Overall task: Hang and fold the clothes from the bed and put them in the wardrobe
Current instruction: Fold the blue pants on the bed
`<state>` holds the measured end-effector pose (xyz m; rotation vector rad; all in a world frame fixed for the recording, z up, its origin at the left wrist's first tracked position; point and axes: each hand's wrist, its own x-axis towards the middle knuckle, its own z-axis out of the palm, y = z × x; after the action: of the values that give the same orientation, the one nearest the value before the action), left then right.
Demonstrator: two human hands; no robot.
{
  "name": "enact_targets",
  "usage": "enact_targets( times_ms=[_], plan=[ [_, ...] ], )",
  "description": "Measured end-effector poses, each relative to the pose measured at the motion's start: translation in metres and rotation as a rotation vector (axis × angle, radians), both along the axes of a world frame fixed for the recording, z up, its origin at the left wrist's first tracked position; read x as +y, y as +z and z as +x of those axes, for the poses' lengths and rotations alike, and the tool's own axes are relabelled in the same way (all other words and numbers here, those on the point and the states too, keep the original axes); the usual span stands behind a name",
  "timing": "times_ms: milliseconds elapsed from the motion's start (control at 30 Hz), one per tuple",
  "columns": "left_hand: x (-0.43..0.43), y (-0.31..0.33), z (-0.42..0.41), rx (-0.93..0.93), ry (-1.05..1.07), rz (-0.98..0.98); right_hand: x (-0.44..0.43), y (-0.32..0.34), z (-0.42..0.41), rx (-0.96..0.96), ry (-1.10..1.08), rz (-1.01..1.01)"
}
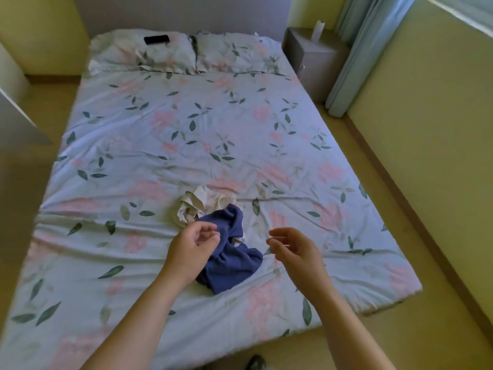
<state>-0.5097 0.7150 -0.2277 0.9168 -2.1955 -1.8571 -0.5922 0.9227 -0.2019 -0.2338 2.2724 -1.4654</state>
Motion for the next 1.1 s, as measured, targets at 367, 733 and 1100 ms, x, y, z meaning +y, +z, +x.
enact_targets(
  times_ms=[367, 733, 1100],
  plan=[
    [0.009, -0.098, -0.010, -0.300, 0.150, -0.055, -0.019, -0.079, -0.050, -0.131, 0.216, 0.228],
    [0.059, -0.167, -0.059, -0.443, 0.242, -0.099, 0.005, -0.155, -0.114, -0.222, 0.458, 0.398],
    [0.027, -0.269, -0.059, -0.553, 0.297, -0.089, -0.065, -0.273, -0.125, -0.266, 0.535, 0.496]
  ],
)
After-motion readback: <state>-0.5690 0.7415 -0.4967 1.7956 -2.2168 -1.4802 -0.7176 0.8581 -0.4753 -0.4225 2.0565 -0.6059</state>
